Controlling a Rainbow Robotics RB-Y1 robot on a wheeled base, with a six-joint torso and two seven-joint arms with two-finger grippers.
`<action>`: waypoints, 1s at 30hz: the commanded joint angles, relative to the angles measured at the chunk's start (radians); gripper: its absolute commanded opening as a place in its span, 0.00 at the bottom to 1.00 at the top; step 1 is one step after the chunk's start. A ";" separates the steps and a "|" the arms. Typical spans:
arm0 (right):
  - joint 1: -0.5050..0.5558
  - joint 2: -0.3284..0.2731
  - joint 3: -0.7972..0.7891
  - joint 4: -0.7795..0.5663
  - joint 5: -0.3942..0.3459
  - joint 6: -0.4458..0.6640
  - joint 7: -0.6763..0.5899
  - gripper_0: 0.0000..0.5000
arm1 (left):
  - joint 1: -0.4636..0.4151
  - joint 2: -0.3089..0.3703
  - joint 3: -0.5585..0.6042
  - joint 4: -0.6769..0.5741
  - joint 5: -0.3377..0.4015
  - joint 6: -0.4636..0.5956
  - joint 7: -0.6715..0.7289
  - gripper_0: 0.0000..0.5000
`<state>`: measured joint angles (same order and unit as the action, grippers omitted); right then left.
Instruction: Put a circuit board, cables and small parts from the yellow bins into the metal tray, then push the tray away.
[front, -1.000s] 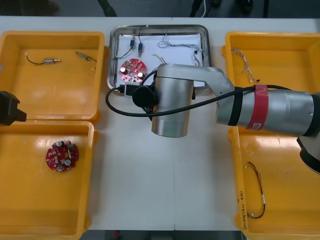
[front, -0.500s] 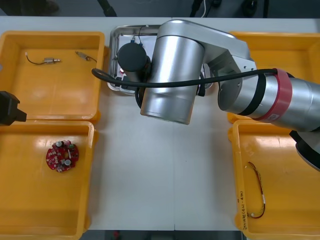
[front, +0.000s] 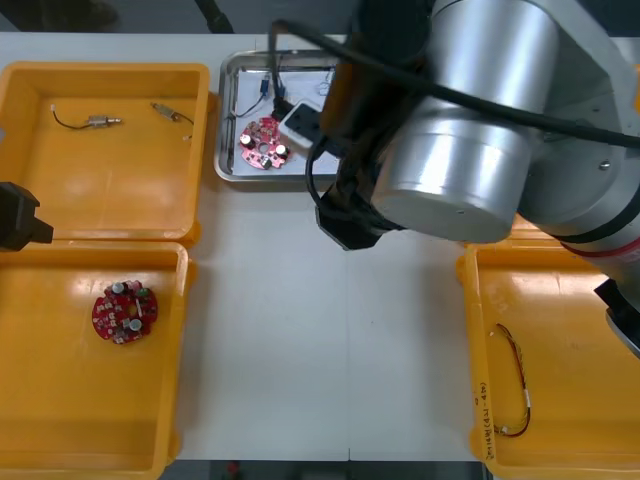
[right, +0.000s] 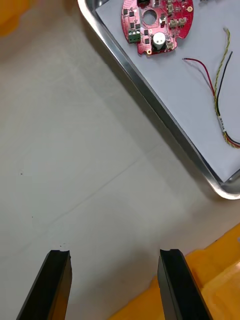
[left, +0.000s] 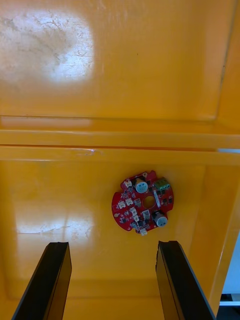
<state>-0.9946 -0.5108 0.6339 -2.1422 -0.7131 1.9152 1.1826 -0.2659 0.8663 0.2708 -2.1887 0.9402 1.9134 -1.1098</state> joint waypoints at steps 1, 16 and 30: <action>0.070 -0.081 -0.140 -0.068 -0.060 0.005 -0.149 1.00 | 0.017 -0.009 0.031 -0.026 -0.009 0.006 -0.087 1.00; 0.272 -0.273 -0.424 -0.059 -0.137 0.005 -0.387 1.00 | 0.017 -0.009 0.031 -0.026 -0.009 0.006 -0.087 1.00; 0.412 -0.339 -0.680 0.059 -0.209 0.005 -0.302 1.00 | 0.017 -0.009 0.031 -0.026 -0.009 0.006 -0.087 1.00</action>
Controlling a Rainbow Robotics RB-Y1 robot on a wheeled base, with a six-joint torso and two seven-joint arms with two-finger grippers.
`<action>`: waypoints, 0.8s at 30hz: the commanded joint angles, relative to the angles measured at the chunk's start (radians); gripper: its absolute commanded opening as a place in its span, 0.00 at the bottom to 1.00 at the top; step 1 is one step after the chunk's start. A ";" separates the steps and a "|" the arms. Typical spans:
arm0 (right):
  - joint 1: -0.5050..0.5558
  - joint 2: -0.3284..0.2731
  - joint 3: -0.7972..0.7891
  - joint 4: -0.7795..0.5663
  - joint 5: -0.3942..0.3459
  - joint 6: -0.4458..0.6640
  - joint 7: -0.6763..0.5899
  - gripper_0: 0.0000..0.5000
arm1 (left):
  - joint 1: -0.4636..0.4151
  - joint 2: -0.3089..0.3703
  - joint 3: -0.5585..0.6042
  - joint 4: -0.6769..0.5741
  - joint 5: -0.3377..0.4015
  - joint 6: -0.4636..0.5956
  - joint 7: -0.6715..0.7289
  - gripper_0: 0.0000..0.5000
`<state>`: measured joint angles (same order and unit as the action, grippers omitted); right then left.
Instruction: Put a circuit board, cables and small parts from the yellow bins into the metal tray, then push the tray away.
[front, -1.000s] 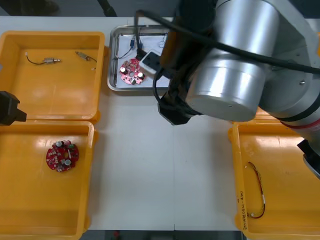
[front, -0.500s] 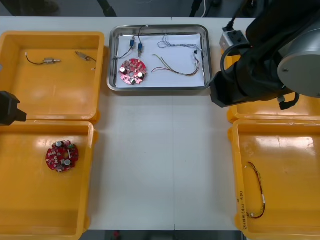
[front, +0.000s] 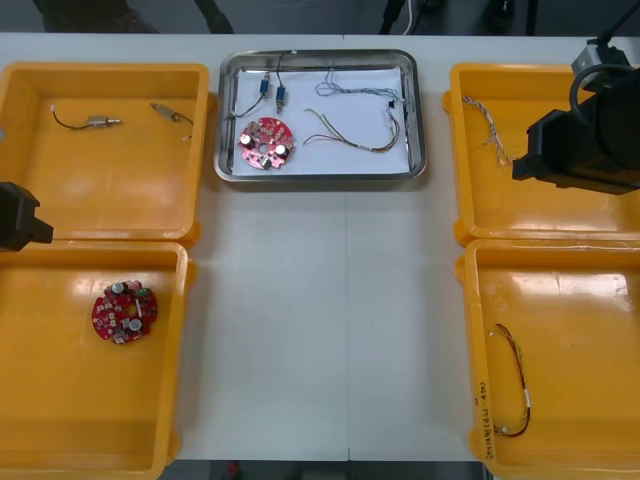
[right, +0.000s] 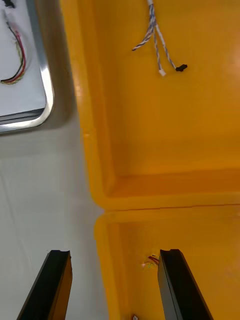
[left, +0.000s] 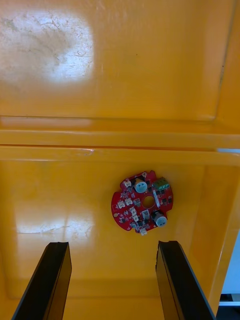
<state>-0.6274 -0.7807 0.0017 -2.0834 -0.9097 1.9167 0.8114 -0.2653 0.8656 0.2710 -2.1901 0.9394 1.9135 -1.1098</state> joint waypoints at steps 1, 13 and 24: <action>0.063 -0.075 -0.063 0.002 -0.009 0.003 0.092 1.00 | 0.017 -0.008 0.031 -0.025 -0.008 0.006 -0.087 1.00; 0.250 -0.117 -0.223 0.002 -0.101 0.003 0.160 1.00 | 0.017 -0.008 0.031 -0.025 -0.008 0.006 -0.087 1.00; 0.339 -0.166 -0.310 0.002 -0.107 0.003 0.204 1.00 | 0.017 -0.008 0.031 -0.025 -0.008 0.006 -0.087 1.00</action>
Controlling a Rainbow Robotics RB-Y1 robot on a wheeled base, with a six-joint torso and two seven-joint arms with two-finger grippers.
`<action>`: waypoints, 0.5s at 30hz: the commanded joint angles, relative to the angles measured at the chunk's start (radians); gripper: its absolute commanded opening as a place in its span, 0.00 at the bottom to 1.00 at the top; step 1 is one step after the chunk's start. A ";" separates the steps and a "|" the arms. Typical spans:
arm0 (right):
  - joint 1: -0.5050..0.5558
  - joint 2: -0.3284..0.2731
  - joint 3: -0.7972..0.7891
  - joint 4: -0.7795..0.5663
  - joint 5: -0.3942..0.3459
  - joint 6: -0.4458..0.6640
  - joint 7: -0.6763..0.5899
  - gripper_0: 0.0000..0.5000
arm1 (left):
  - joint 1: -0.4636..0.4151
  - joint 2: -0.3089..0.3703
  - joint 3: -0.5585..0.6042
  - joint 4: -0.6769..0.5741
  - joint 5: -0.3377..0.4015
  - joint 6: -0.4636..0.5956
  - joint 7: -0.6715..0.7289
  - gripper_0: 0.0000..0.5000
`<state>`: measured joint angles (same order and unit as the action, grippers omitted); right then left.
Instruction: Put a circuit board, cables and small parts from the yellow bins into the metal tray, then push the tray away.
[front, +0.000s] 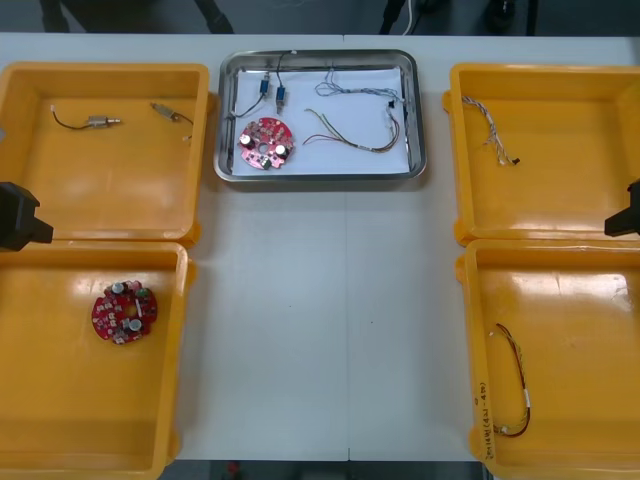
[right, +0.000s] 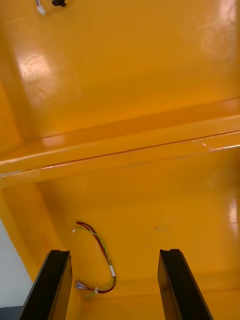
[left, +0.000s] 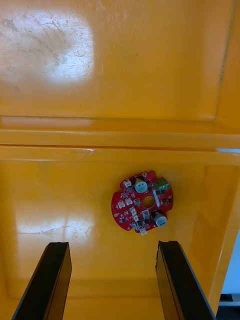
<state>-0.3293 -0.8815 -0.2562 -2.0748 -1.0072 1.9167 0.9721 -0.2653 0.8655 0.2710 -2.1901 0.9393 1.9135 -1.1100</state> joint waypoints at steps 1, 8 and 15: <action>0.049 -0.070 -0.055 -0.008 -0.007 0.003 0.048 1.00 | 0.017 -0.008 0.031 -0.025 -0.008 0.006 -0.087 1.00; 0.058 -0.079 -0.057 -0.008 -0.013 0.003 0.086 1.00 | 0.017 -0.008 0.031 -0.025 -0.008 0.006 -0.087 1.00; 0.061 -0.077 -0.055 -0.011 0.002 0.003 0.211 1.00 | 0.017 -0.008 0.031 -0.025 -0.008 0.006 -0.087 1.00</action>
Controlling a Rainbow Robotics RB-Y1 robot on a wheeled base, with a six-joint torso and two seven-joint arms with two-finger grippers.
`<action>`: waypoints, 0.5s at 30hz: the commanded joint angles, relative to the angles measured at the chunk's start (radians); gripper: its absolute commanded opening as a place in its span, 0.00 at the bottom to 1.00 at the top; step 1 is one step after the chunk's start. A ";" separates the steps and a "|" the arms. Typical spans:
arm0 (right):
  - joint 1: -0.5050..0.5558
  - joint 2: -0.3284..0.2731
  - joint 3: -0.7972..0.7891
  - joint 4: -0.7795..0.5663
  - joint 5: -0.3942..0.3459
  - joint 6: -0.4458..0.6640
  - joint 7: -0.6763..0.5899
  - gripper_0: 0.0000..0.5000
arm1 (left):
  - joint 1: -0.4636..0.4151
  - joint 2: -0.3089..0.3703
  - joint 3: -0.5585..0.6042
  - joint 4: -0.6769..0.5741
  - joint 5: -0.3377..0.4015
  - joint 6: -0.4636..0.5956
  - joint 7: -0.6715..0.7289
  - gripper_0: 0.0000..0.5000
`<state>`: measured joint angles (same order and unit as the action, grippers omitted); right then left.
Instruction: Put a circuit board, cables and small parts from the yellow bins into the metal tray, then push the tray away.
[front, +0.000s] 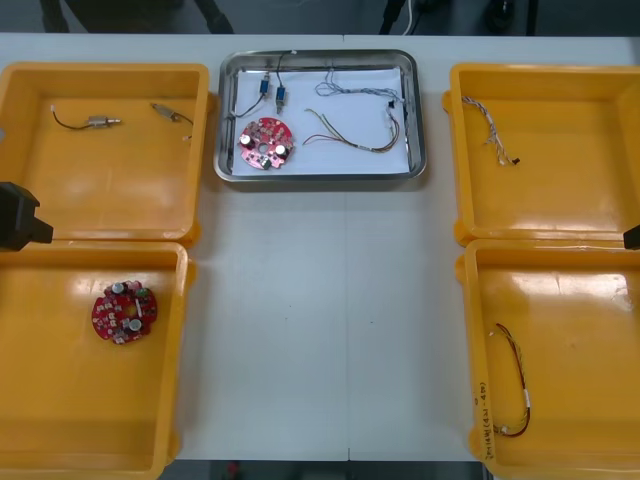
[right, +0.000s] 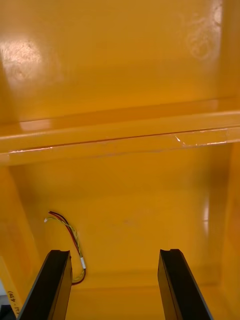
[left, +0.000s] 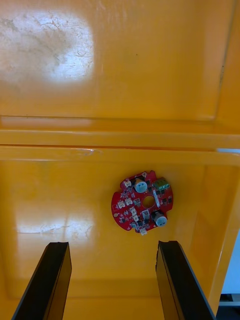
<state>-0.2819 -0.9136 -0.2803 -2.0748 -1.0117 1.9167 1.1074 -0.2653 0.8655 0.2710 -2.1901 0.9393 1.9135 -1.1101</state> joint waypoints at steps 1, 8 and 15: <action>0.013 -0.048 -0.031 -0.011 0.005 -0.005 0.080 1.00 | 0.017 -0.008 0.031 -0.025 -0.008 0.006 -0.086 1.00; 0.010 -0.061 -0.030 -0.011 0.016 -0.050 0.078 1.00 | 0.017 -0.008 0.031 -0.025 -0.008 0.006 -0.086 1.00; 0.012 -0.061 -0.022 -0.013 0.019 -0.067 0.075 1.00 | 0.017 -0.008 0.031 -0.025 -0.008 0.006 -0.086 1.00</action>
<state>-0.2811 -0.9277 -0.2803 -2.0748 -0.9962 1.8586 1.1629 -0.2653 0.8655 0.2710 -2.1901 0.9393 1.9135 -1.1101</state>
